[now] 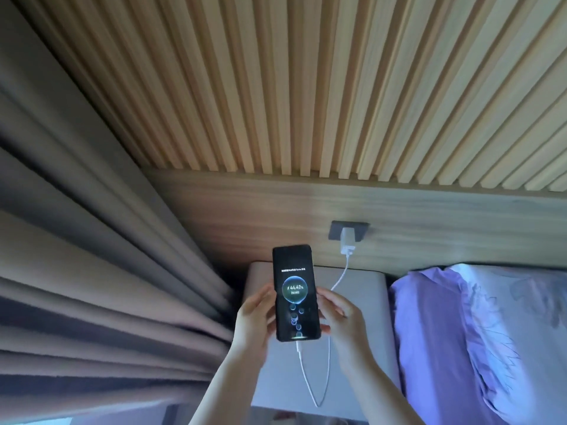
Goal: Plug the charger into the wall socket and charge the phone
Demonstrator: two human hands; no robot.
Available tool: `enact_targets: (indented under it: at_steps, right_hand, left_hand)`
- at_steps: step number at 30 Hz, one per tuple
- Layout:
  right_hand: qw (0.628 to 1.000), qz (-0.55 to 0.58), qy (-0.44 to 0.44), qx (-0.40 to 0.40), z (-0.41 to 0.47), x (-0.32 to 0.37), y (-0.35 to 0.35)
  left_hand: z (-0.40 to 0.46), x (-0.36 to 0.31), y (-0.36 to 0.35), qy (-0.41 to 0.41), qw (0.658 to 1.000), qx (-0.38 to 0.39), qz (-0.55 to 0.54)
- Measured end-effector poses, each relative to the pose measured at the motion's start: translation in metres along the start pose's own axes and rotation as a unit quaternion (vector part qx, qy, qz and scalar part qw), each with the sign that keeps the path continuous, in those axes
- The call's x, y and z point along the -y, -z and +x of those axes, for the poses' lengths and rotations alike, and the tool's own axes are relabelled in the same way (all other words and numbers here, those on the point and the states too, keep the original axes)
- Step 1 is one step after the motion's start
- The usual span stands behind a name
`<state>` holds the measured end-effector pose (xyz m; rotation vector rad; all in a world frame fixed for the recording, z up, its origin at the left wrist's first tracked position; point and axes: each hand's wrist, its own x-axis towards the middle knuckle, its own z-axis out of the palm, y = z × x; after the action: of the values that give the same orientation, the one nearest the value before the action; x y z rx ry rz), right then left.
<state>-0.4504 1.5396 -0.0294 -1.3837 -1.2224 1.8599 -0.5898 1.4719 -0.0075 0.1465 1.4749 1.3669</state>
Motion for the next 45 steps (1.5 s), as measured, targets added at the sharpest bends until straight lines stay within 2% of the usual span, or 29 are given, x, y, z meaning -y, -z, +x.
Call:
enact_targets:
  at_steps: [10,19,30,35,45]
  right_hand:
    - [0.986,-0.041,-0.142,-0.078,0.047,-0.117,-0.001]
    - [0.962,-0.112,-0.244,-0.05,0.102,-0.198,0.001]
    - [0.946,-0.2,-0.253,-0.013,0.134,-0.215,-0.014]
    - [0.949,-0.193,-0.25,-0.01,0.139,-0.219,-0.018]
    - [0.943,-0.232,-0.237,-0.004,0.143,-0.218,-0.017]
  left_hand:
    - [0.073,0.084,0.025,0.141,0.985,-0.074,0.06]
    - [0.144,0.152,0.03,0.192,0.967,-0.078,0.147]
    - [0.197,0.181,0.038,0.214,0.953,-0.096,0.193]
    - [0.208,0.19,0.039,0.223,0.937,-0.134,0.233]
    - [0.212,0.2,0.038,0.176,0.915,-0.084,0.354]
